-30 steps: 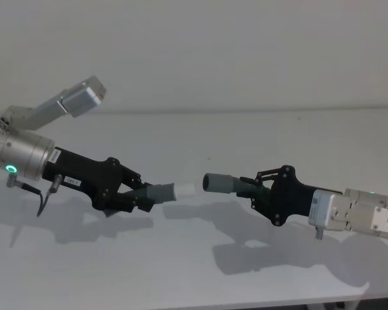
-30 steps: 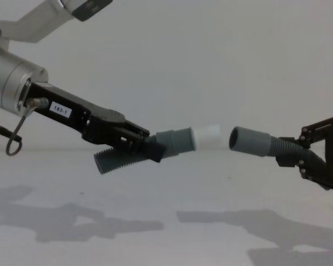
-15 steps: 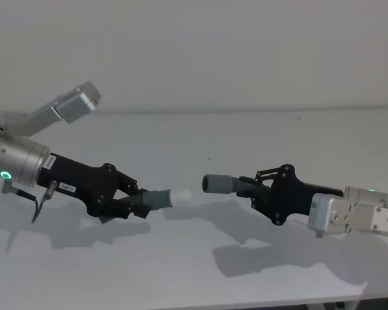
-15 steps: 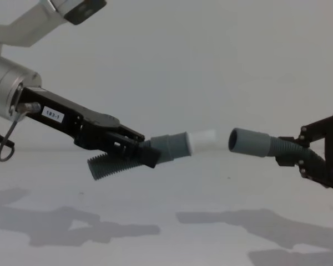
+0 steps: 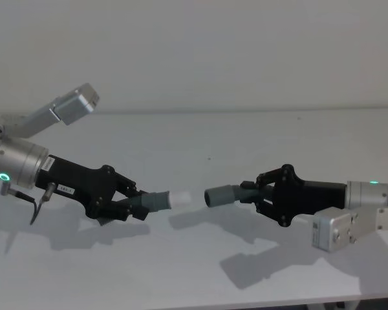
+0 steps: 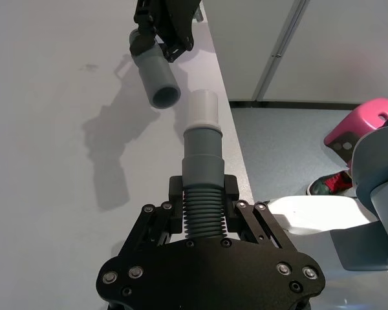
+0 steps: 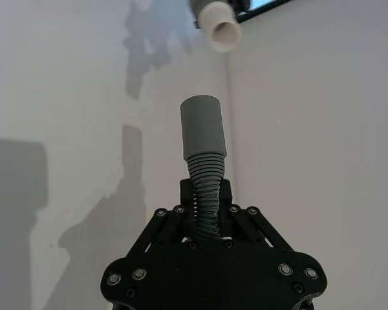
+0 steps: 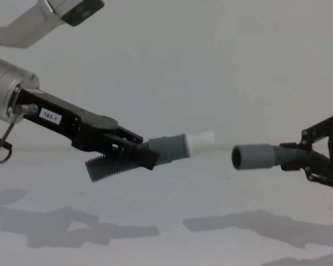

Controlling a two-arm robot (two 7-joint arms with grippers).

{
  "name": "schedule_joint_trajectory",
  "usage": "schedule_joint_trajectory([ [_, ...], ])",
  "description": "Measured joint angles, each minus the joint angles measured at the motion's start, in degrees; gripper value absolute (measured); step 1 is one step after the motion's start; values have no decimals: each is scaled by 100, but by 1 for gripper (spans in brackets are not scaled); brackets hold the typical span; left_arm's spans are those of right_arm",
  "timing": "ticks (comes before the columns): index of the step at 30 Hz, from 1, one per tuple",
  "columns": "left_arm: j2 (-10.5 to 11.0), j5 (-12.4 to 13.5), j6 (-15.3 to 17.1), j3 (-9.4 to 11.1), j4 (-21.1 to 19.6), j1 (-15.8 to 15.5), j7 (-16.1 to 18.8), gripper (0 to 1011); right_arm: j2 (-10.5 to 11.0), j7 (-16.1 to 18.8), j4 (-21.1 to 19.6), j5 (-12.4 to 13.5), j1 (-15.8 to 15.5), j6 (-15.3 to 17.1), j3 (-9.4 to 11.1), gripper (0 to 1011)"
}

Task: Use both hands to pick up one end of the pipe from the table, align the ends, and insert them.

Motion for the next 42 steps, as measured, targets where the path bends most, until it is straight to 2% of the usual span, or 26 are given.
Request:
schedule_joint_trajectory([
  [7,7,-3,-2,0,-8,4,-3,322,108,-77,-103,-471,73,-219,-40,170],
  [16,11,-8,-4,0,-14,9,-3,322,187,-254,-303,-900,40,-185,0,170],
  [27,17,-9,-4,0,-17,11,-2,322,193,-575,-492,-1263,-44,151,153,170],
  [42,16,-8,-4,0,-17,11,0,322,215,-828,-581,-1474,-91,373,263,170],
])
